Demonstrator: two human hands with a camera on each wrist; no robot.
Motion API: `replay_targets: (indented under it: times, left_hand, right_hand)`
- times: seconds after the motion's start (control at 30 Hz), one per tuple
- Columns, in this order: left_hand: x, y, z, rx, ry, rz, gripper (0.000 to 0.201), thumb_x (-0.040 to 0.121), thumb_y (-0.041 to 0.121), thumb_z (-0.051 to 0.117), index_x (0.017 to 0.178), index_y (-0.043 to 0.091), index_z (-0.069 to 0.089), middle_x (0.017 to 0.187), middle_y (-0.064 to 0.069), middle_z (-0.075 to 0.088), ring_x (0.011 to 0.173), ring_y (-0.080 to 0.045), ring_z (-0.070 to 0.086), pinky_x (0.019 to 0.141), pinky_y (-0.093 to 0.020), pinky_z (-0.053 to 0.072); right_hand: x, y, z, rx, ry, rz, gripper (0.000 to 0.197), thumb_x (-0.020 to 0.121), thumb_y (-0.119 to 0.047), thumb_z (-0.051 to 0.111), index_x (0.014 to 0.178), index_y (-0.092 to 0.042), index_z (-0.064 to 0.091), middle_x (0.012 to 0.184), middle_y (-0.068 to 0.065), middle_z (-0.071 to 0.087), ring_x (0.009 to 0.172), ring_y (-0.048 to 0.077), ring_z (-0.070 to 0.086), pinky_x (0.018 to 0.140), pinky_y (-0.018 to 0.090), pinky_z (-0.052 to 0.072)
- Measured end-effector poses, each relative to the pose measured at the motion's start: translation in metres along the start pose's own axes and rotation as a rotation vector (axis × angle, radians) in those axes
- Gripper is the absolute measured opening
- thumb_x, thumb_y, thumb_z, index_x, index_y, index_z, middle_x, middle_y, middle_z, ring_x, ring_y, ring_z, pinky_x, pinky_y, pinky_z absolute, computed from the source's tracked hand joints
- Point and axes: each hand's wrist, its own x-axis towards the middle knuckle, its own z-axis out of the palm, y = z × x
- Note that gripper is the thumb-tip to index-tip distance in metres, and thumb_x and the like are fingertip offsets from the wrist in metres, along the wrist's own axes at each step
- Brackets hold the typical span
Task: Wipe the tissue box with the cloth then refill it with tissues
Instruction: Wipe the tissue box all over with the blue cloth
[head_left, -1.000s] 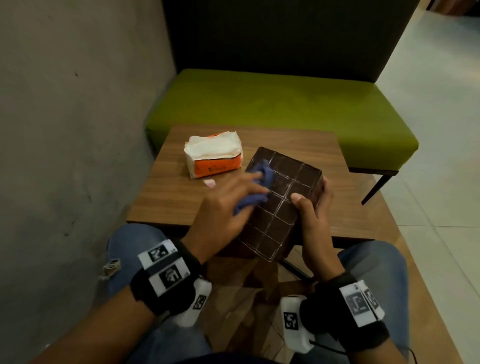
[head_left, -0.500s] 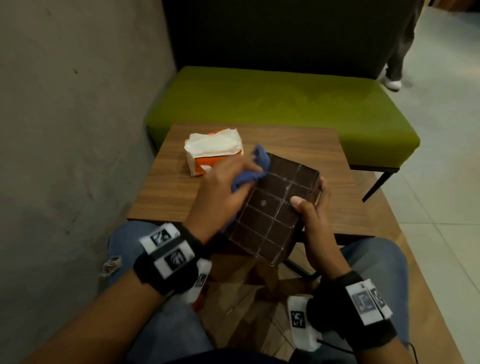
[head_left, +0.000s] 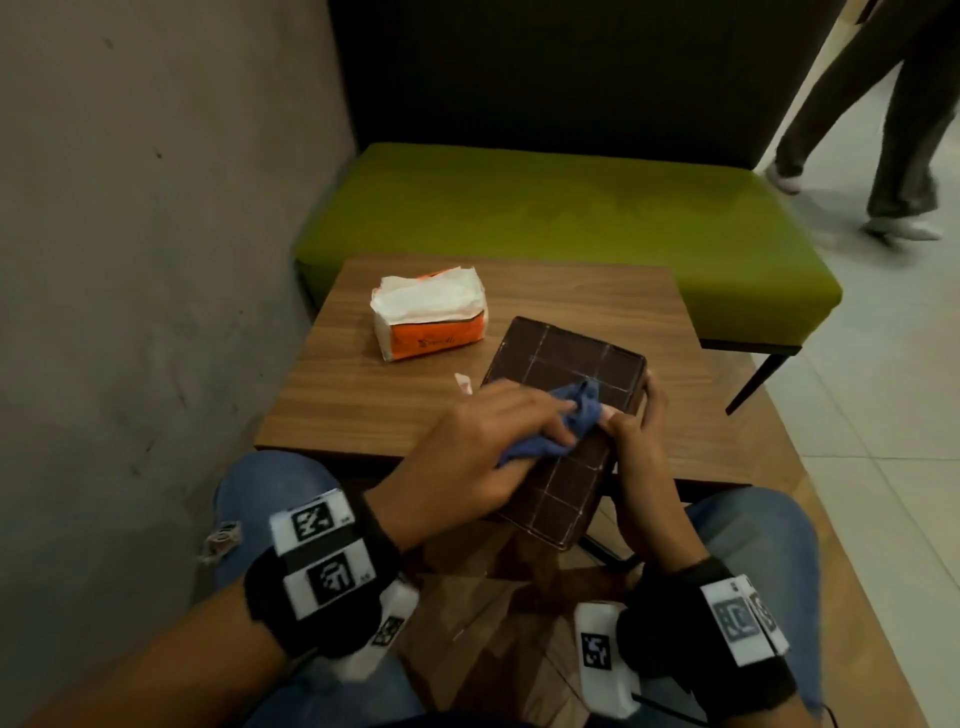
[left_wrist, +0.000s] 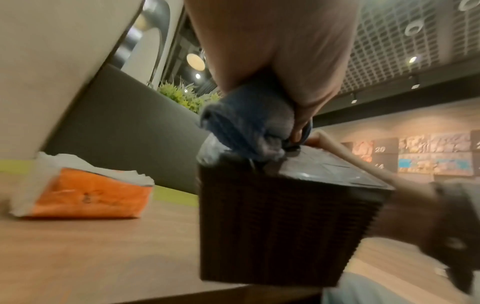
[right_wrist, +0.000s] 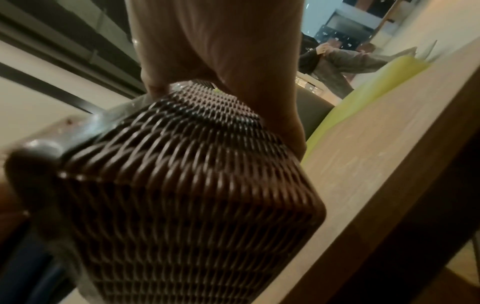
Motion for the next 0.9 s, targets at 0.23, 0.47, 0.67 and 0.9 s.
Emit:
replay_targets:
  times: [0.23, 0.47, 0.67, 0.9]
  left_hand:
    - [0.025, -0.028, -0.016, -0.006, 0.259, -0.159, 0.018, 0.076, 0.001, 0.068, 0.092, 0.010, 0.067, 0.097, 0.000, 0.066, 0.095, -0.010, 0.058, 0.083, -0.031, 0.046]
    - [-0.015, -0.027, -0.009, -0.047, 0.028, -0.099, 0.022, 0.077, 0.000, 0.062, 0.095, 0.010, 0.067, 0.108, -0.005, 0.067, 0.103, -0.013, 0.060, 0.089, -0.031, 0.048]
    - [0.024, -0.029, -0.008, -0.004, 0.242, -0.109, 0.016, 0.078, 0.000, 0.066, 0.093, 0.007, 0.066, 0.104, -0.005, 0.066, 0.100, -0.013, 0.057, 0.088, -0.026, 0.045]
    - [-0.049, -0.032, 0.020, -0.089, 0.041, -0.069, 0.024, 0.078, -0.002, 0.062, 0.099, 0.010, 0.067, 0.118, -0.002, 0.063, 0.113, -0.011, 0.057, 0.096, -0.032, 0.046]
  right_hand:
    - [-0.005, 0.013, -0.001, -0.030, -0.071, 0.047, 0.073, 0.066, -0.048, 0.065, 0.132, -0.048, 0.034, 0.127, 0.003, 0.057, 0.104, 0.023, 0.067, 0.077, 0.039, 0.058]
    - [0.004, 0.008, -0.009, -0.019, -0.013, 0.054, 0.080, 0.069, -0.044, 0.063, 0.140, -0.039, 0.026, 0.126, -0.005, 0.056, 0.109, 0.018, 0.063, 0.083, 0.041, 0.056]
    - [0.006, 0.004, 0.002, -0.042, -0.006, 0.052, 0.067, 0.069, -0.044, 0.062, 0.130, -0.041, 0.034, 0.124, -0.004, 0.058, 0.105, 0.015, 0.066, 0.078, 0.040, 0.057]
    - [0.009, 0.001, -0.011, -0.069, 0.046, -0.015, 0.062, 0.071, -0.043, 0.062, 0.127, -0.043, 0.035, 0.123, -0.009, 0.058, 0.114, 0.022, 0.061, 0.088, 0.048, 0.055]
